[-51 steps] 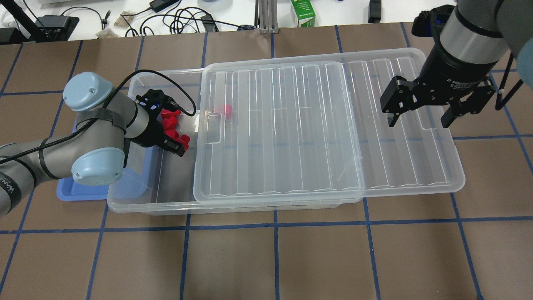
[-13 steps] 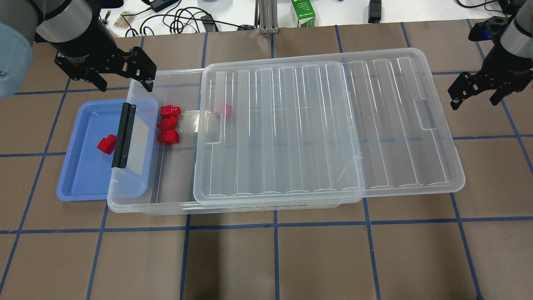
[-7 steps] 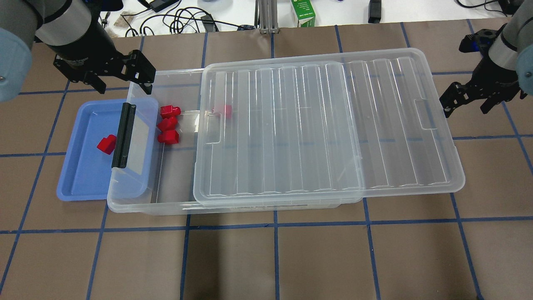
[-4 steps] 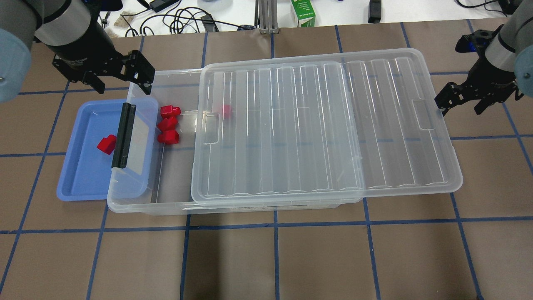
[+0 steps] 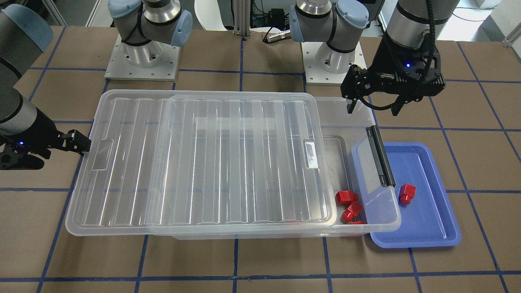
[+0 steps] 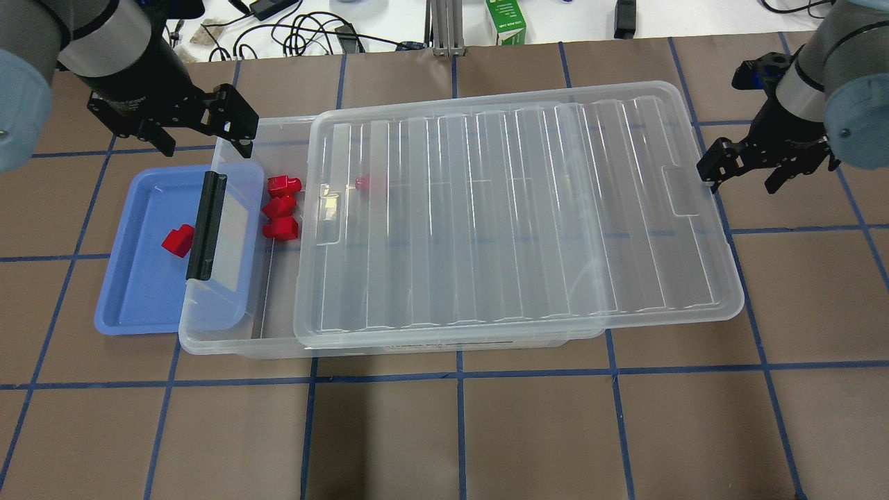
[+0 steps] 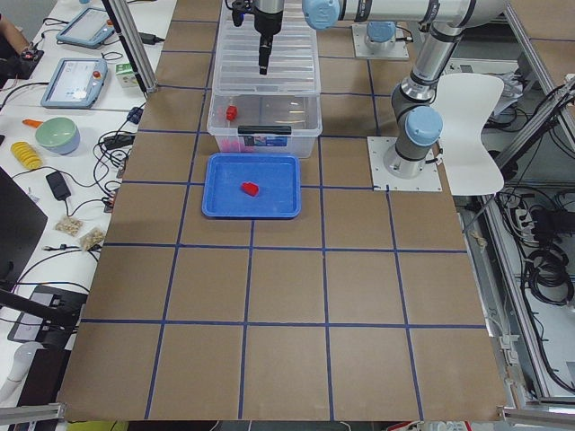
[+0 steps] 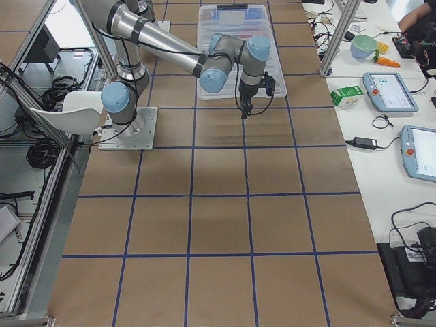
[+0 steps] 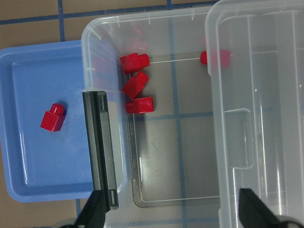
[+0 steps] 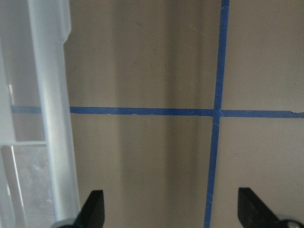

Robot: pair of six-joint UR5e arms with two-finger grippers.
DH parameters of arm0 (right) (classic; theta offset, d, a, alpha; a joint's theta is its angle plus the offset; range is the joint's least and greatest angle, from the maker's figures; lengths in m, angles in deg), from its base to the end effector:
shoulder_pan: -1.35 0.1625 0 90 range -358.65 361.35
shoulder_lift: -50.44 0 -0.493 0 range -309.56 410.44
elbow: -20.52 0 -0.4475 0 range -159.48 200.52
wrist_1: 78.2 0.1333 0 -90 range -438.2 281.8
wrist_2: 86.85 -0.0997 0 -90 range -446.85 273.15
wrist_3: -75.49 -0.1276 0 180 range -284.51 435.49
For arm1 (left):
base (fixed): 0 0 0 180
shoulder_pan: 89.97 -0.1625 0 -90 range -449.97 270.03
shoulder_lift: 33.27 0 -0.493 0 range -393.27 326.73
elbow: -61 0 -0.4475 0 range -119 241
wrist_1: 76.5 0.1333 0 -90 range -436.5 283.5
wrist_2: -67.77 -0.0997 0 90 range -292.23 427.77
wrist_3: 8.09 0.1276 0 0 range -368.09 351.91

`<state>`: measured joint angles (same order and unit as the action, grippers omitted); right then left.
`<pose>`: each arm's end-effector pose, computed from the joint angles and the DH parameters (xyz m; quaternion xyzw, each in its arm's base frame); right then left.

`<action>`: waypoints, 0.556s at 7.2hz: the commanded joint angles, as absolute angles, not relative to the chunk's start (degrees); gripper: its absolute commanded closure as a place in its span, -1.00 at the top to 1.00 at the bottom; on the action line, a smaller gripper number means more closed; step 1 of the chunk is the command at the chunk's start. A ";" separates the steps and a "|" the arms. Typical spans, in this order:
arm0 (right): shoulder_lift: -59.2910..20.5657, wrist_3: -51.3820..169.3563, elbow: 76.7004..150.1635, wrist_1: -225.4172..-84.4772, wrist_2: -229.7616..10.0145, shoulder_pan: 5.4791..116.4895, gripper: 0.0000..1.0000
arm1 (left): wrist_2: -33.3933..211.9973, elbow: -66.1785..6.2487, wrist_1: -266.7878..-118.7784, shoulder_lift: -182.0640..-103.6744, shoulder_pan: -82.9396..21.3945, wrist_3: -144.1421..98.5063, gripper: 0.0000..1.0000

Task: Place red block in blue tray from box

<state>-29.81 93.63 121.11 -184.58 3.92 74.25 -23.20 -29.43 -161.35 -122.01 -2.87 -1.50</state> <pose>-0.0488 -0.6062 0.3587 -0.0093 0.9993 0.0350 0.0041 -0.1032 -0.5550 0.5454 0.0317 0.9981 -0.0513 0.0127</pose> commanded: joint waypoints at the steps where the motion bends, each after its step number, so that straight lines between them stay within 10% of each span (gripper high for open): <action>1: -29.80 89.56 121.16 -184.72 3.85 77.28 1.00 | -23.20 -29.52 -161.32 -122.04 -2.87 -1.50 1.00; 4: -29.36 82.01 121.16 -185.08 3.85 82.37 1.00 | -23.20 -29.52 -161.32 -121.96 -2.78 -1.50 1.00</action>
